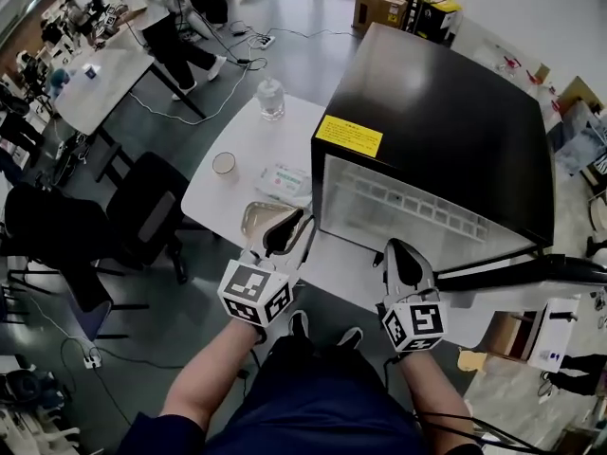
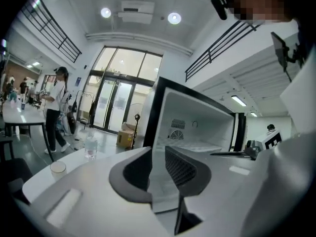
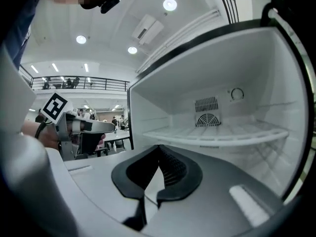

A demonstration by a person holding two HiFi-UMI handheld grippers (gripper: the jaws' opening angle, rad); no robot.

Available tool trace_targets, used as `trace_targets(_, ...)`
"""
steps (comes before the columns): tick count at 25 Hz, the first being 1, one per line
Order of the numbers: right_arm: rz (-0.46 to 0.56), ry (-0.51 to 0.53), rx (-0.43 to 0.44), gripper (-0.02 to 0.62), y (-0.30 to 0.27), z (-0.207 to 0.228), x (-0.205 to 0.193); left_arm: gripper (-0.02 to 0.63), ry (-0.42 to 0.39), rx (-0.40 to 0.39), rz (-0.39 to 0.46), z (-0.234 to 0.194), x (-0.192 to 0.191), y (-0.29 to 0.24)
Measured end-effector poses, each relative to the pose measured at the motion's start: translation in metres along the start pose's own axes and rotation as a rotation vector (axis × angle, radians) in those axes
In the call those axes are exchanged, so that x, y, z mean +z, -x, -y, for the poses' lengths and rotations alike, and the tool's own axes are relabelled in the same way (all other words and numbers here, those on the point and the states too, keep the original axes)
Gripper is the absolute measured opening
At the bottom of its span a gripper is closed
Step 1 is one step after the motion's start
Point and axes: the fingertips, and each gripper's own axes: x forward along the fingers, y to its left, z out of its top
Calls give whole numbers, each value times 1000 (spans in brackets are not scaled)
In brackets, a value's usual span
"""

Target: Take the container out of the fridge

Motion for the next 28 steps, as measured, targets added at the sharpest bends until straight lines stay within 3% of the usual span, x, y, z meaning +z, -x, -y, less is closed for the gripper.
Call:
trace_targets(3, 84, 66, -24, 6, 9, 15, 30, 2, -48, -7, 58, 18, 23, -7)
trace_targets(9, 189, 103, -89, 5, 29, 44, 74, 3, -90, -17, 158, 49, 57, -8)
trace_targets(14, 223, 139, -86, 6, 42, 41, 95, 2, -115, -8, 227, 60, 79, -7)
trace_targets(21, 256, 161, -97, 6, 56, 43, 112, 3, -134, -18, 269, 72, 91, -4)
trace_targets(28, 257, 149, -106, 5, 56, 47, 112, 3, -129, -19, 259, 69, 87, -5)
